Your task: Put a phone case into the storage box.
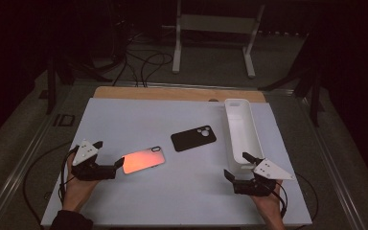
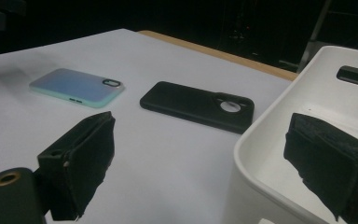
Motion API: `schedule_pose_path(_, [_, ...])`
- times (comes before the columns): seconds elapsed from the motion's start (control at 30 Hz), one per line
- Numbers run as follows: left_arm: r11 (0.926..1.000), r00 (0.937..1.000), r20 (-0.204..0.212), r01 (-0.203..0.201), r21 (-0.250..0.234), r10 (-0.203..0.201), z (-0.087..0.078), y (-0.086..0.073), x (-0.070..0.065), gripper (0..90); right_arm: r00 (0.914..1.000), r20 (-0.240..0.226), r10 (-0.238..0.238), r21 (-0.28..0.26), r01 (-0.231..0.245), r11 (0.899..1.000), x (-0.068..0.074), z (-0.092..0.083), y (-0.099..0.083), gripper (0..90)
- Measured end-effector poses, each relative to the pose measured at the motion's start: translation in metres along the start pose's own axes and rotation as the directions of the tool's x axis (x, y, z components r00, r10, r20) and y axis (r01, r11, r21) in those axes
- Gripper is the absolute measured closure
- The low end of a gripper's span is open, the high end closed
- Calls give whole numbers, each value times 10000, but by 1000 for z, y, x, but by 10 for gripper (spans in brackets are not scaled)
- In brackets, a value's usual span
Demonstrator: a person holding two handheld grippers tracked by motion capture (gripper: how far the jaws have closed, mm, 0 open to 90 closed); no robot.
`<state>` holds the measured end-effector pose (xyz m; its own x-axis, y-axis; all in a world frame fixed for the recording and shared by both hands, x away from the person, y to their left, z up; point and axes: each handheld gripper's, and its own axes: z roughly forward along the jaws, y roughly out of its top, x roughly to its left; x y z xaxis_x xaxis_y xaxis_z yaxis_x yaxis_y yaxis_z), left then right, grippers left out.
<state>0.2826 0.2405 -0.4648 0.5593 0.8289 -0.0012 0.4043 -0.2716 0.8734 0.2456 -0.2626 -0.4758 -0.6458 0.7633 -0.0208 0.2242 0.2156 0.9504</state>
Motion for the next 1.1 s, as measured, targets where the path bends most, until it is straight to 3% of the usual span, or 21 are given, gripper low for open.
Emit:
schedule_pose_path(0.13, [9994, 9998, -152, 100, 329, -95, 13, 6, 5, 64, 10000, 51, 39, -24, -39, 10000, -2, -1, -1, 86])
schedule_pose_path(0.23, [9983, 9993, -354, 129, 570, -109, 21, 9, 7, 159, 10000, 68, 39, -43, -38, 10000, -2, -1, 0, 86])
schedule_pose_path(0.53, [9920, 9999, 33, 153, 1251, -158, 46, 3, 13, 615, 10000, 73, -32, -27, 32, 10000, -3, -1, -1, 86])
schedule_pose_path(0.73, [9770, 9996, -109, 284, 2115, -267, 64, -4, 18, 867, 9999, 99, -39, -92, 39, 10000, -3, -2, 0, 87])
schedule_pose_path(1.07, [9557, 9995, 158, 225, 2933, -284, 79, -12, 16, 899, 10000, 86, -34, -113, 35, 9999, -2, -2, 0, 87])
schedule_pose_path(1.1, [9503, 9993, 84, 320, 3096, -364, 81, -15, 17, 899, 9999, 98, -37, -127, 38, 9999, -2, -2, 0, 87])
